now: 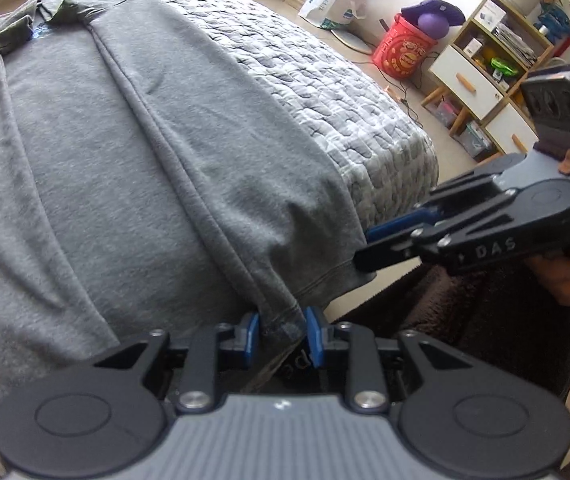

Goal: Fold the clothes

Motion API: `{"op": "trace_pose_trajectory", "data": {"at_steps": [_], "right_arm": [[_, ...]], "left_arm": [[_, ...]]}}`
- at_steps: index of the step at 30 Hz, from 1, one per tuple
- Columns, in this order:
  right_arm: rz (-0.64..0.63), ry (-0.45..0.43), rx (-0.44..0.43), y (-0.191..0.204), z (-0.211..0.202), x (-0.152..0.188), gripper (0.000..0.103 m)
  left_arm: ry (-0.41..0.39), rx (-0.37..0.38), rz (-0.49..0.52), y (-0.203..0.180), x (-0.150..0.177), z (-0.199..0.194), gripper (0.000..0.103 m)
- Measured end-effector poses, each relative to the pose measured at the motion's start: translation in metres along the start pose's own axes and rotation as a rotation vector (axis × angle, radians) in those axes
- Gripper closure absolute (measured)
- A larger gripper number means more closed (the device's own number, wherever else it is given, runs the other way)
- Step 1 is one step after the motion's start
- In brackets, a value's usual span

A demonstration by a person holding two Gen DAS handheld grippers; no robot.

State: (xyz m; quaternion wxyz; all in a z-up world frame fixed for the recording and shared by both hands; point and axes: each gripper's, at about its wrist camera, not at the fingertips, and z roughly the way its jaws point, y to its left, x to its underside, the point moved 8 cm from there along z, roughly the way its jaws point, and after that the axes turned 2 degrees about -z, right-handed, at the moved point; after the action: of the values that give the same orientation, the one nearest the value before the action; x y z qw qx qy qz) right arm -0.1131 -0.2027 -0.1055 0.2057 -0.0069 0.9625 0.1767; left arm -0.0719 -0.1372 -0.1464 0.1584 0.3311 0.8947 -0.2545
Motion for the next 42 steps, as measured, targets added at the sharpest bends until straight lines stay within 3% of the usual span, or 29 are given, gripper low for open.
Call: {"op": "trace_pose_trajectory", "data": {"at_steps": [2, 3, 4, 10, 14, 16, 18, 23, 25, 33, 37, 42], "right_arm": [[-0.003, 0.006, -0.010, -0.002, 0.003, 0.001, 0.074], [-0.010, 0.013, -0.012, -0.002, 0.005, 0.001, 0.089], [-0.015, 0.020, -0.011, -0.002, 0.006, 0.002, 0.096], [-0.027, 0.018, -0.028, -0.006, -0.011, 0.003, 0.098], [-0.038, 0.034, -0.011, -0.005, -0.005, 0.005, 0.097], [-0.048, 0.051, 0.002, -0.006, 0.000, 0.007, 0.085], [-0.054, 0.059, 0.007, -0.008, 0.001, 0.008, 0.085], [-0.055, -0.009, -0.011, -0.011, -0.019, -0.001, 0.080], [-0.061, -0.043, -0.015, -0.009, -0.027, -0.009, 0.075], [-0.079, -0.115, -0.069, 0.010, -0.023, -0.038, 0.075], [-0.076, -0.097, -0.086, 0.020, -0.006, -0.048, 0.075], [-0.067, -0.011, -0.099, 0.023, 0.012, -0.029, 0.075]], "left_arm": [[-0.011, -0.012, -0.003, 0.000, 0.001, -0.001, 0.088], [-0.011, -0.008, -0.011, 0.000, 0.002, -0.002, 0.095], [-0.012, 0.004, -0.025, 0.000, 0.003, -0.002, 0.096], [-0.020, 0.049, -0.059, -0.001, 0.002, -0.002, 0.097], [0.065, 0.004, -0.032, 0.001, 0.011, 0.014, 0.097], [0.104, -0.009, -0.003, -0.002, 0.016, 0.018, 0.096], [0.119, -0.032, 0.042, -0.004, 0.021, 0.016, 0.096], [0.073, -0.033, 0.096, -0.007, 0.018, -0.002, 0.095], [0.031, -0.026, 0.088, -0.005, 0.011, -0.011, 0.094], [-0.117, -0.005, 0.027, 0.009, -0.021, -0.020, 0.094], [-0.071, -0.010, 0.027, 0.013, -0.021, -0.010, 0.094], [0.002, 0.014, 0.045, 0.012, -0.008, -0.007, 0.092]]}}
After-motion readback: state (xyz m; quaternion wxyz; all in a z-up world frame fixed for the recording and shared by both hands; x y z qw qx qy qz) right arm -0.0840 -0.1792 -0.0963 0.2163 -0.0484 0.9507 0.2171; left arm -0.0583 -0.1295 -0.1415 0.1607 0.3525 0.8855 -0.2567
